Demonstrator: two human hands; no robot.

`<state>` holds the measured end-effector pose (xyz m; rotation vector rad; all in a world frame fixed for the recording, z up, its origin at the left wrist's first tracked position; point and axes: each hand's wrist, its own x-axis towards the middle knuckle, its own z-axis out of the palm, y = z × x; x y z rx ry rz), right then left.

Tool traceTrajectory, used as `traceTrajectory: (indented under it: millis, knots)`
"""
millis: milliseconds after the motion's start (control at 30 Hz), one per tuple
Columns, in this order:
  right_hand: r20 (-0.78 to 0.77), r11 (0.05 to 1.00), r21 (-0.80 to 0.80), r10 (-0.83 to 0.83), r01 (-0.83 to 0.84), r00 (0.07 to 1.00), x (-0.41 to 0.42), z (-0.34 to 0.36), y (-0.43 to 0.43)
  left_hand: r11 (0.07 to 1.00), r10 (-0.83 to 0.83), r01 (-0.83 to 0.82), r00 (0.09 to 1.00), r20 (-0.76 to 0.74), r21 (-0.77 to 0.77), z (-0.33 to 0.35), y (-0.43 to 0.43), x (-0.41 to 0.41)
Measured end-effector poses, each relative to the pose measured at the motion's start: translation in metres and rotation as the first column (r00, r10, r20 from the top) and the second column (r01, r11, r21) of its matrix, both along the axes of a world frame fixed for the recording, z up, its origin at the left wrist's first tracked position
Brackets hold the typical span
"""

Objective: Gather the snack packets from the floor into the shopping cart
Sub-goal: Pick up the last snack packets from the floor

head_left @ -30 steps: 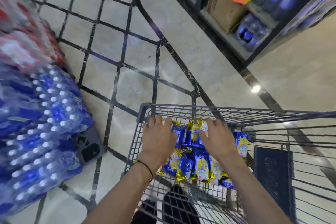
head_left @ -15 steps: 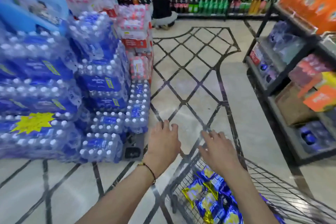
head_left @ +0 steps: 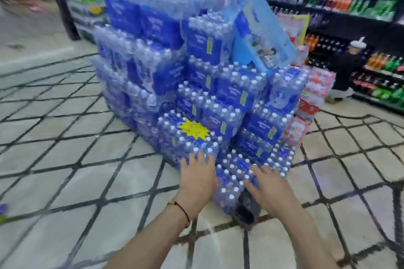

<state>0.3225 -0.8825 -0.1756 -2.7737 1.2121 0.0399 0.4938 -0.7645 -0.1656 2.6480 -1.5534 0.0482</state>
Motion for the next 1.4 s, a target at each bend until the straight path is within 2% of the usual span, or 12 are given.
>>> traceTrajectory:
  millis: [133, 267, 367, 467, 633, 733, 833, 933, 1033, 1100, 1233, 1400]
  knots:
    - [0.012, 0.965, -0.082, 0.249, -0.248, 0.968, 0.136, 0.020, 0.041, 0.968, 0.241, -0.242, 0.970, -0.020, -0.070, 0.014, 0.083, 0.106]
    - [0.001, 0.885, -0.097, 0.458, -0.456, 0.889, 0.252, 0.031, 0.088, 0.902, 0.415, -0.420, 0.907, -0.065, -0.097, 0.020, 0.157, 0.183]
    - [-0.040, 0.809, -0.074, 0.582, -0.584, 0.812, 0.328, 0.029, 0.125, 0.823, 0.554, -0.559, 0.829, -0.079, -0.099, 0.013, 0.210, 0.228]
    - [-0.044, 0.723, -0.042, 0.689, -0.690, 0.724, 0.399, 0.016, 0.160, 0.752, 0.654, -0.658, 0.752, -0.082, -0.035, 0.002, 0.253, 0.272]
    - [-0.024, 0.561, 0.136, 0.826, -0.817, 0.563, 0.502, -0.010, 0.202, 0.586, 0.809, -0.808, 0.579, -0.101, 0.063, -0.008, 0.306, 0.345]
    - [-0.043, 0.484, 0.166, 0.874, -0.859, 0.484, 0.563, -0.017, 0.230, 0.493, 0.869, -0.866, 0.484, -0.105, 0.087, -0.011, 0.335, 0.388]
    - [-0.071, 0.374, 0.184, 0.927, -0.909, 0.367, 0.625, -0.017, 0.265, 0.403, 0.912, -0.914, 0.396, -0.106, 0.054, -0.010, 0.366, 0.423]
    - [-0.031, 0.280, 0.206, 0.960, -0.938, 0.279, 0.683, -0.013, 0.308, 0.311, 0.944, -0.947, 0.298, -0.143, 0.081, -0.015, 0.404, 0.450]
    - [-0.023, 0.192, 0.177, 0.981, -0.965, 0.191, 0.740, -0.017, 0.356, 0.213, 0.967, -0.972, 0.195, -0.165, 0.098, -0.025, 0.445, 0.481]
    - [-0.050, 0.144, 0.165, 0.989, -0.976, 0.138, 0.777, -0.025, 0.388, 0.180, 0.970, -0.976, 0.155, -0.188, 0.122, -0.036, 0.470, 0.507]
    - [-0.109, 0.109, 0.171, 0.990, -0.979, 0.091, 0.855, -0.049, 0.449, 0.123, 0.971, -0.983, 0.092, -0.223, 0.134, -0.067, 0.525, 0.577]
    - [-0.185, 0.123, 0.183, 0.979, -0.975, 0.089, 0.955, -0.060, 0.508, 0.074, 0.957, -0.987, 0.029, -0.290, 0.144, -0.089, 0.589, 0.669]
